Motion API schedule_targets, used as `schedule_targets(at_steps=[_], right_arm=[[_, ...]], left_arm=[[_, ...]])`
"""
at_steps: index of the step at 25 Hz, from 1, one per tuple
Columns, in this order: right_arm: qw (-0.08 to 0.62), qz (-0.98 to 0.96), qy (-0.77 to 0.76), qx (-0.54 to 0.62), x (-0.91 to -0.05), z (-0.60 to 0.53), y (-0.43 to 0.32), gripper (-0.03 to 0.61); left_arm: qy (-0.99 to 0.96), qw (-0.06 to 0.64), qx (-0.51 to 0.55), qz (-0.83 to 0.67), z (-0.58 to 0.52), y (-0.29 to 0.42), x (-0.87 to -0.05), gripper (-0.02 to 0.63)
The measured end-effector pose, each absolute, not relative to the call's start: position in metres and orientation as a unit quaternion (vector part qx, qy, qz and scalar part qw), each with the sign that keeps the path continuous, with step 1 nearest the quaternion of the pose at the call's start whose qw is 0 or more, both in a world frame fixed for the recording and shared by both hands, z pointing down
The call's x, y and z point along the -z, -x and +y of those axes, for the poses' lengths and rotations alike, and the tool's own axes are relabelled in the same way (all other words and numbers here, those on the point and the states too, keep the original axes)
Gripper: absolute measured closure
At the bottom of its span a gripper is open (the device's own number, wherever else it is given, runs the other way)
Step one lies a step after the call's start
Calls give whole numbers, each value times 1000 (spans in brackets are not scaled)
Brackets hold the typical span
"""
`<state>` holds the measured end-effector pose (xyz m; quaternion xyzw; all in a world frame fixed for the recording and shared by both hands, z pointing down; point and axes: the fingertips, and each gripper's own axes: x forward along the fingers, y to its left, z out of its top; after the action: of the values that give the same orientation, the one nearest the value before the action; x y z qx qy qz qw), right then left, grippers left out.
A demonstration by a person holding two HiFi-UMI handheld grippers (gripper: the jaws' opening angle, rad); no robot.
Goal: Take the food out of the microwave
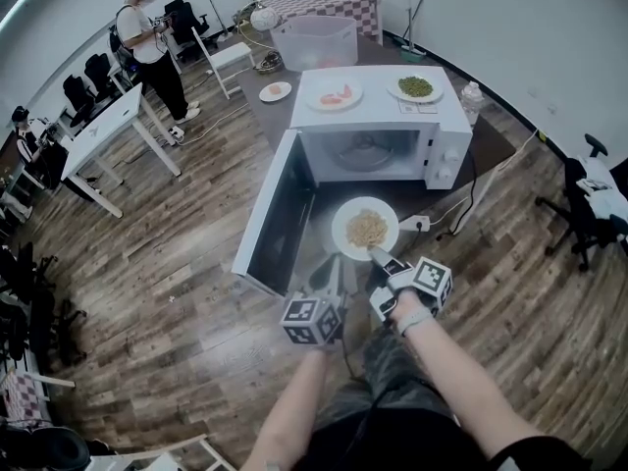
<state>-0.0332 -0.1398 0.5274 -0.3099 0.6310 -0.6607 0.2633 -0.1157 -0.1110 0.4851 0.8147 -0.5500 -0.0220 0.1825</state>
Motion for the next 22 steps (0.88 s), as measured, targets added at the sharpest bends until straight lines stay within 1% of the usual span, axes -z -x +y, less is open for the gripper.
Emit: schedule_targets(at_steps=[17,22], right_arm=[[266,629,306,664,-519,-100,37,551],[269,622,310,667,-520,-91,35,551]], left_arm=[[-811,192,23,-552,-68,123,-484,614],[-821,180,11,-542,-61,117,-481,614]])
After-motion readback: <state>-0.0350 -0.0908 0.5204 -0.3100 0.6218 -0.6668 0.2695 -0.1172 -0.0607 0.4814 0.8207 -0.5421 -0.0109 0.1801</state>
